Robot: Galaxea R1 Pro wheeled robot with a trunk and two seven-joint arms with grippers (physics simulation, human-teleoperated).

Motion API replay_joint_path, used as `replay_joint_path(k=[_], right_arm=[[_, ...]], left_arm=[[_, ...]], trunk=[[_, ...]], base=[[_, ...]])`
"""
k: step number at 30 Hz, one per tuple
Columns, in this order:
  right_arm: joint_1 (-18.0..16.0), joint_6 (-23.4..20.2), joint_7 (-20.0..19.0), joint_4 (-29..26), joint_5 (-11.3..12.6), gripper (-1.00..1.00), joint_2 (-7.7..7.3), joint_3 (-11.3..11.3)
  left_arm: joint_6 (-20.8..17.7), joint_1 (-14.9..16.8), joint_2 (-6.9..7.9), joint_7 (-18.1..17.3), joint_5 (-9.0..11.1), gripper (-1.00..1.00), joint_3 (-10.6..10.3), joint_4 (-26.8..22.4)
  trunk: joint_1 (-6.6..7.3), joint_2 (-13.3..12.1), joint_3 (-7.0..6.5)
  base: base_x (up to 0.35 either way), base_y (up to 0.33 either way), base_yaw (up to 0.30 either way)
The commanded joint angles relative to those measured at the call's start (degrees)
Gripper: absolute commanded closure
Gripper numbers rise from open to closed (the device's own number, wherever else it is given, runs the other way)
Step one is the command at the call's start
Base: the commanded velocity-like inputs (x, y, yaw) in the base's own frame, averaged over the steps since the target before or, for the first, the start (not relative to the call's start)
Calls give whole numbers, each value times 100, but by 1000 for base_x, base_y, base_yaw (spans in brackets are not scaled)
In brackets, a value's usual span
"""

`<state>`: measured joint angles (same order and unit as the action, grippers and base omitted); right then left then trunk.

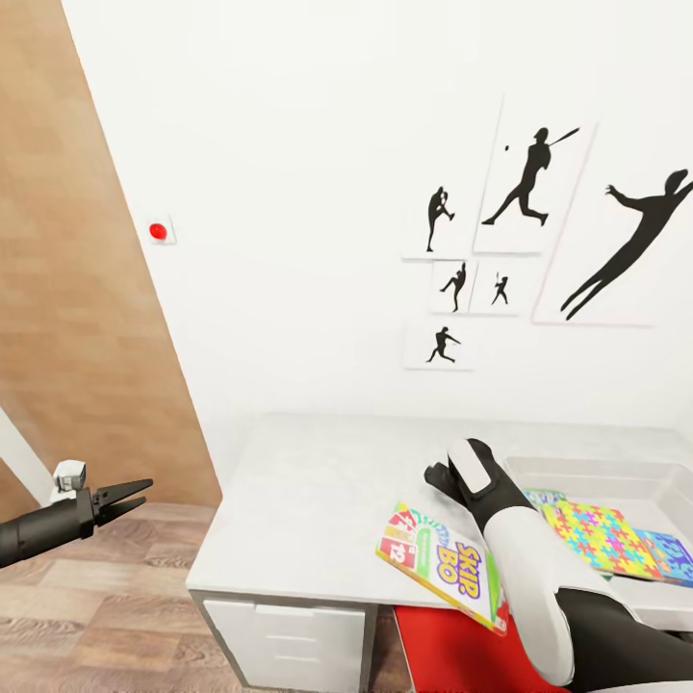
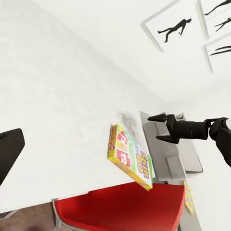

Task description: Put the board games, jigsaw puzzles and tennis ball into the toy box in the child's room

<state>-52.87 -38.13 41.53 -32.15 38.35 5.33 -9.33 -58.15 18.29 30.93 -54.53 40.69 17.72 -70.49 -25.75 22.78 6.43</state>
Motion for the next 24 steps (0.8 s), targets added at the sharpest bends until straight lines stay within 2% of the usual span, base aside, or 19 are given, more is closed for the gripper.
replay_joint_path(k=[1,24], right_arm=[[-5,9,48,-10,50,-100,2,-18],[-13,172,40,-19,-4,-100,-31,-17]], left_arm=[[-21,6,1,-22,-9,-100,3,0],[-21,6,1,-22,-9,-100,3,0]], trunk=[[-3,14,23],[-3,14,240]], base=[[0,0,0],[0,0,0]])
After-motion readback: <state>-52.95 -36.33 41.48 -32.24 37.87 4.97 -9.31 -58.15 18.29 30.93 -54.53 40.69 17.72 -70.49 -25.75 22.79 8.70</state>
